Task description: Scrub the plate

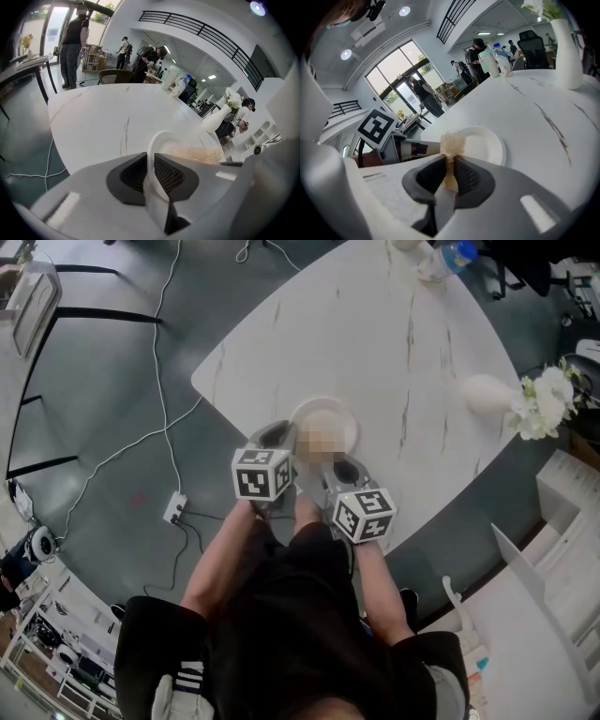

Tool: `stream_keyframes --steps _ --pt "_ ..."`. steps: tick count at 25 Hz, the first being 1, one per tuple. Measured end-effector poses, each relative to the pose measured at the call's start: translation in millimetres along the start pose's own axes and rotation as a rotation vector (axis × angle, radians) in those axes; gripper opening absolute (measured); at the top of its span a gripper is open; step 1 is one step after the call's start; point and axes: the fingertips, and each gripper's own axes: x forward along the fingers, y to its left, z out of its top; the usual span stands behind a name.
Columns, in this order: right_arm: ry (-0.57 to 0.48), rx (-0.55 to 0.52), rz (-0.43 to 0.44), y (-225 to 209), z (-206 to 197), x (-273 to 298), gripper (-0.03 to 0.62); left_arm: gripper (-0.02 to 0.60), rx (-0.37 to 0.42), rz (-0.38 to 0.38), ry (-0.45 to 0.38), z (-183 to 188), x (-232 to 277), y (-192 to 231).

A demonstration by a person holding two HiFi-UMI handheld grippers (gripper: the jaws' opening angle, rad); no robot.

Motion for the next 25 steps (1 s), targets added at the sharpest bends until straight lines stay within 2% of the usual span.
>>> stream_keyframes --steps 25 --pt "-0.011 0.012 -0.074 -33 -6 -37 0.052 0.054 0.011 0.002 0.004 -2 0 -3"
